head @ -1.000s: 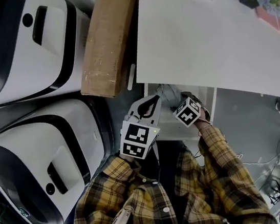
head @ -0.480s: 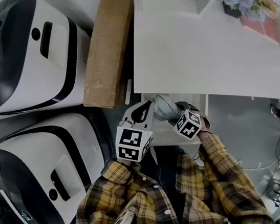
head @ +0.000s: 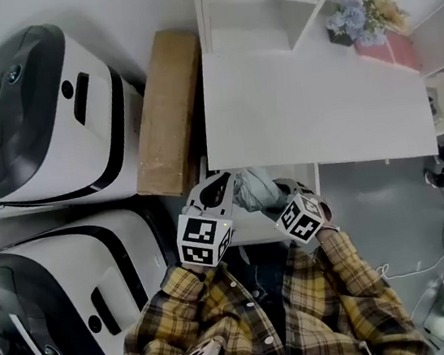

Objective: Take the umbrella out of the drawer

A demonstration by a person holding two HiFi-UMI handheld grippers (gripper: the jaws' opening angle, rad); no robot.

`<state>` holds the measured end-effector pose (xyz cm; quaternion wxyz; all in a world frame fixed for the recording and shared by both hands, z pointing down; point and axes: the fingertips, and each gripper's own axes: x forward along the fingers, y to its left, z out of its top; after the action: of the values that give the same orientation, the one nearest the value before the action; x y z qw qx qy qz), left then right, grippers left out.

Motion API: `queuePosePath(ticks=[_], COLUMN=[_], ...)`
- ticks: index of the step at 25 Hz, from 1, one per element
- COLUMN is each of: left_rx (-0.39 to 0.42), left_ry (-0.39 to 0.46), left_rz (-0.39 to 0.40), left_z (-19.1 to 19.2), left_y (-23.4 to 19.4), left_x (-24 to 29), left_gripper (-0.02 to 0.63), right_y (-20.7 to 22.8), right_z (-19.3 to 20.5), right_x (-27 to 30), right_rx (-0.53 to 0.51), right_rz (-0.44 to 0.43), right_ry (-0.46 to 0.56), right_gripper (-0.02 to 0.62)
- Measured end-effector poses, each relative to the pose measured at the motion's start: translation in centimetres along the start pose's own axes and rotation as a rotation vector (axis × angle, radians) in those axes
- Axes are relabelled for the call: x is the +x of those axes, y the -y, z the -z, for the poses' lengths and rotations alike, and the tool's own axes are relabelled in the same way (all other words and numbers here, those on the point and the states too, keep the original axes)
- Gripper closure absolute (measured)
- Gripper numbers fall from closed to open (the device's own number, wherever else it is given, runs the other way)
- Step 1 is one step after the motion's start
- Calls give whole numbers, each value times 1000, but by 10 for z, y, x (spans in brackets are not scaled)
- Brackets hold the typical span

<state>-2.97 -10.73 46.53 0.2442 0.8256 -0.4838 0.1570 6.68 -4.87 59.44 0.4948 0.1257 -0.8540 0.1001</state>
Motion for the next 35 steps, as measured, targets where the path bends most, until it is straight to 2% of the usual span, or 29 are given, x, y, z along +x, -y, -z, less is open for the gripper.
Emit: queuePosePath(ticks=[7,12,15,23,31,35], left_rx=[25,44,55,104,133,122], left_ry=[70,115,137,166,214,234], left_rz=[-10,-5,10,118,188,213], left_z=[-30,-53,-65,-86,-112,-122], left_y=[-1,2,10,52,80,86], left_x=[-12,-14,-16,-8,-10,-14], left_gripper=[583,583,583,583,583,583], right_y=[13,23,25,44,58,60], right_z=[-41,-68,-83,-116,-124,-124], right_x=[-59,-107,-136,-208,-263,-273], right_rx=[58,58,103,219,320,350], right_rz=[82,156,177,225,266,279], right_ry=[174,303,397,693,901,958], right_gripper=[288,288,288,288,288,288])
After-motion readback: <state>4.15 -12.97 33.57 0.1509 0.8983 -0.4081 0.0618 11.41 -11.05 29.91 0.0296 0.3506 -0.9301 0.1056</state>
